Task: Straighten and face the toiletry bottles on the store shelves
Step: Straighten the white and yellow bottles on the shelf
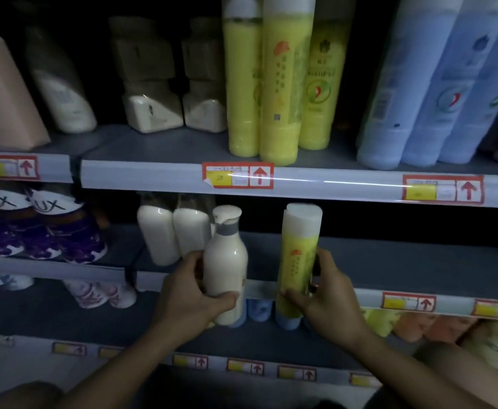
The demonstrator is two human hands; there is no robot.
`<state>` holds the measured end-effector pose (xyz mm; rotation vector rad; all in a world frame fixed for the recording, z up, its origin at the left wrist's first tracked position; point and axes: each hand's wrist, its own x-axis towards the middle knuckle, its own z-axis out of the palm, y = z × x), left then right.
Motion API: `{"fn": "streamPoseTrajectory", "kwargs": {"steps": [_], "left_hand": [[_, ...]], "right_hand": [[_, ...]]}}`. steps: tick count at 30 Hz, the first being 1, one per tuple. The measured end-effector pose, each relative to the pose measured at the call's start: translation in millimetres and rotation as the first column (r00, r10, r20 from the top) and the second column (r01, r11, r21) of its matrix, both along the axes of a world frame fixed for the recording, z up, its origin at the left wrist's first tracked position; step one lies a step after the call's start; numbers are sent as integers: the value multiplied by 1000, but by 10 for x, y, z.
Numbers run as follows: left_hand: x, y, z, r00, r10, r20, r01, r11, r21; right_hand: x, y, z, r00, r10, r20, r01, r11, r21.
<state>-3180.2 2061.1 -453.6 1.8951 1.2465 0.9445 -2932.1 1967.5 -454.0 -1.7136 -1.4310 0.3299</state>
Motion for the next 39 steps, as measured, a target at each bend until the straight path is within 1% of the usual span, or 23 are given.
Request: {"fn": "streamPoseTrajectory", "kwargs": {"steps": [4, 9, 13, 16, 20, 22, 25, 30, 32, 35, 39], "left_hand": [[175, 216, 20, 999, 32, 33, -33, 999, 27], [419, 460, 14, 992, 108, 62, -111, 993, 45], [549, 601, -46, 981, 178, 76, -183, 981, 58], [602, 632, -137, 975, 206, 78, -213, 973, 89], [673, 614, -241, 952, 207, 225, -222, 974, 44], [695, 621, -253, 944, 213, 253, -228, 973, 34], [707, 623, -245, 940, 222, 260, -242, 969, 48], [699, 521, -306, 933, 235, 273, -269, 958, 96], [658, 504, -331, 934, 248, 257, -285, 951, 122], [609, 497, -353, 944, 270, 188, -303, 937, 176], [625, 450, -337, 927, 316, 202, -355, 912, 205]], "right_hand": [[105, 193, 76, 999, -32, -21, 32, 999, 14], [217, 475, 176, 998, -69, -16, 68, 997, -31], [291, 684, 177, 989, -149, 7, 149, 987, -57], [314, 789, 63, 980, -196, -17, 195, 979, -52], [343, 846, -82, 968, -245, -51, 244, 969, -25], [351, 856, -110, 969, -240, -54, 240, 971, -10], [340, 858, -129, 976, -215, -15, 215, 976, 10], [330, 855, -137, 977, -213, -13, 213, 977, 16], [333, 855, -138, 978, -207, -14, 207, 978, 8], [331, 851, -145, 976, -216, 4, 216, 976, -6], [331, 860, -154, 968, -249, 29, 250, 968, -17]]}}
